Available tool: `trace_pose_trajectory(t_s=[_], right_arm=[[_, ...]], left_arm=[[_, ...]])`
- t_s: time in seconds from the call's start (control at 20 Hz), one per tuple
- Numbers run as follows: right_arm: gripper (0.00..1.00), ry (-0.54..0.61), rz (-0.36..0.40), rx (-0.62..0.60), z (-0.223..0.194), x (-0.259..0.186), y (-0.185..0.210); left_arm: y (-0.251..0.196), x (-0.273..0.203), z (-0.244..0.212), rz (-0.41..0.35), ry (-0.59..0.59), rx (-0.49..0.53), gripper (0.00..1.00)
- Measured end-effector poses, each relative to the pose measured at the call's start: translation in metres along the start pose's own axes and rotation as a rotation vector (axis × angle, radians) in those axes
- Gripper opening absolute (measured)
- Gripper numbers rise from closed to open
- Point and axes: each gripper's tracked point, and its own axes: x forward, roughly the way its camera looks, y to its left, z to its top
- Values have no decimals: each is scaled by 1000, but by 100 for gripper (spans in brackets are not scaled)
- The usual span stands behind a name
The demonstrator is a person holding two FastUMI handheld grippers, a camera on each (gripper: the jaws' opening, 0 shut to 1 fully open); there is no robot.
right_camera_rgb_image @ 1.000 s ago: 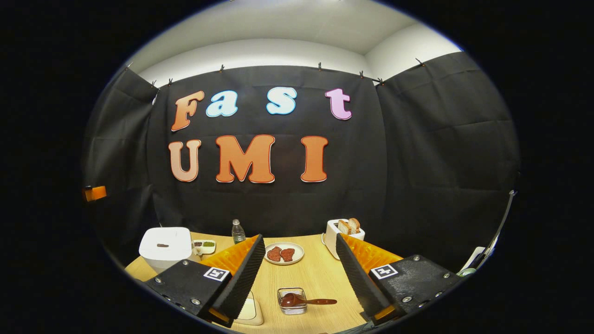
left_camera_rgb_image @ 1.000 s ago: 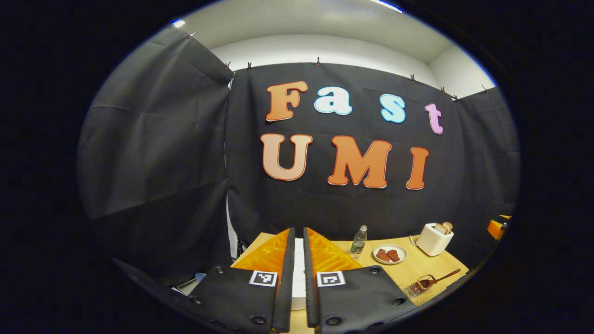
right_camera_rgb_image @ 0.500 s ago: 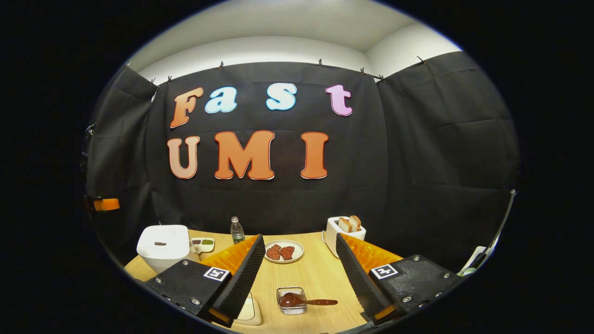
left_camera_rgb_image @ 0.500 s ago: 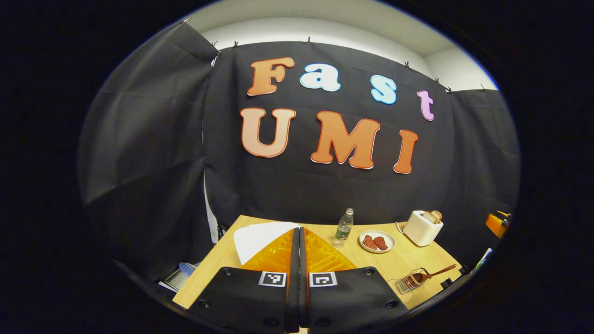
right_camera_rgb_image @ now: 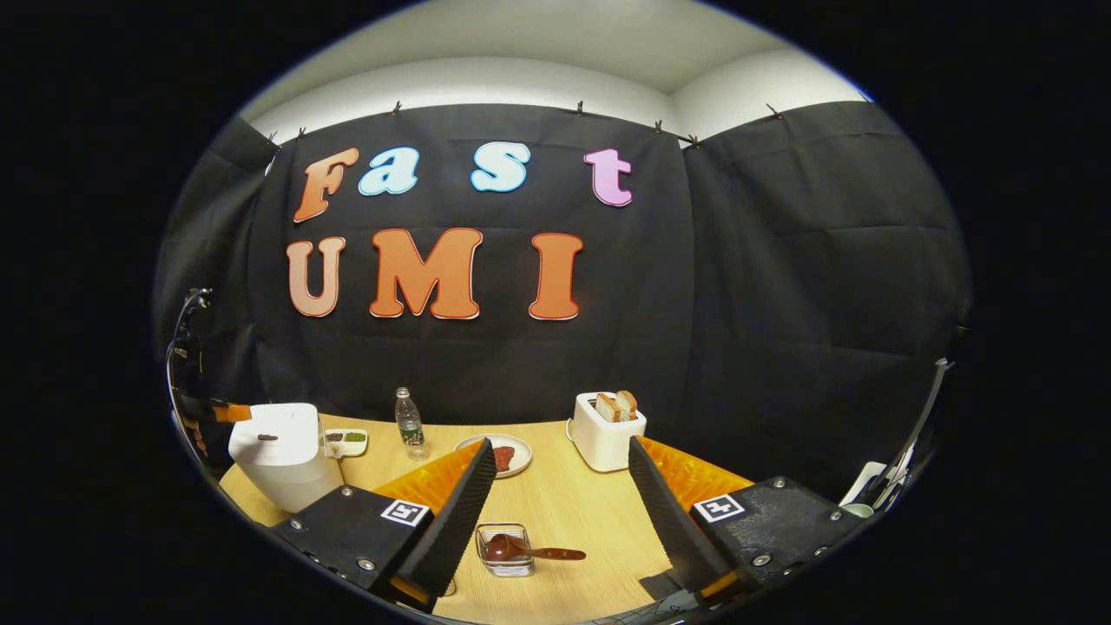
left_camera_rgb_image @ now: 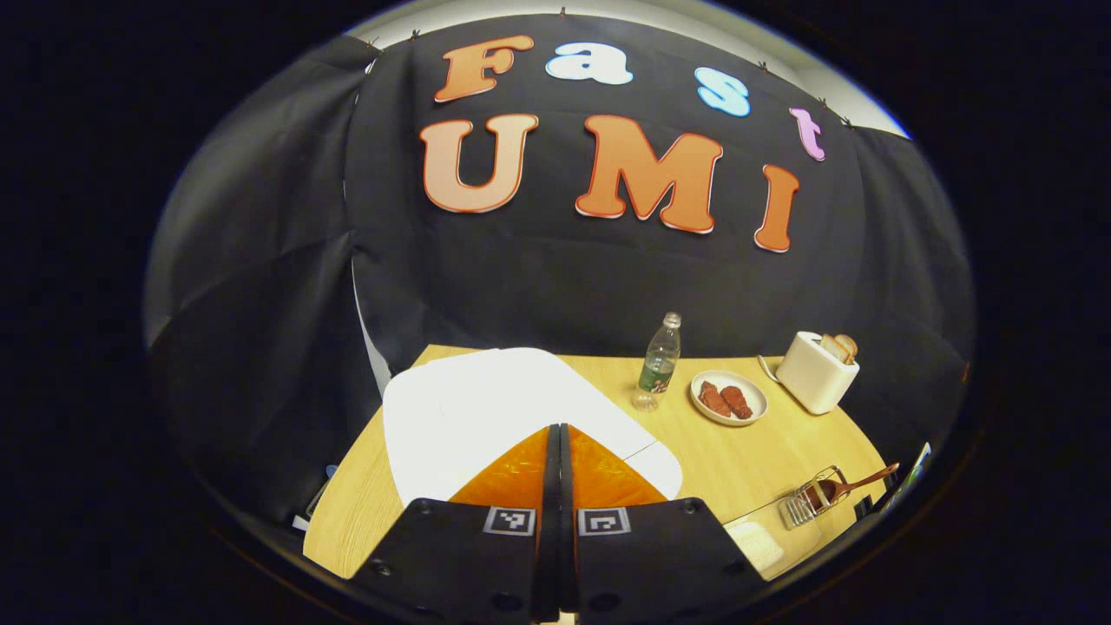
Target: Close the left gripper, press the button to open the rice cooker; take a wooden spoon from the chopstick holder with the right hand, scoop a spoonful of rice and pour it into the rice cooker, then put the wooden spoon back into the chopstick holder.
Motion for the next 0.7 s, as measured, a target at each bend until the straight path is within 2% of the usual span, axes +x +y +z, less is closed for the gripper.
trace_pose_trajectory(t_s=[0.05, 0.3, 0.35, 0.55, 0.7], right_arm=[[95, 10, -6, 3, -3, 0, -3], [95, 41, -36, -21, -11, -3, -13], [95, 45, -40, -24, -12, -3, -14], [95, 62, -31, -22, -17, -3, -10], [95, 79, -20, -20, -25, -3, -6]], left_arm=[[1, 9, -7, 3, 15, -5, 4], [8, 27, -28, 20, 80, -34, 5], [9, 26, -25, 19, 63, -37, 4], [8, 24, -30, 22, 100, -18, 5], [10, 25, -32, 32, 81, -19, 4]])
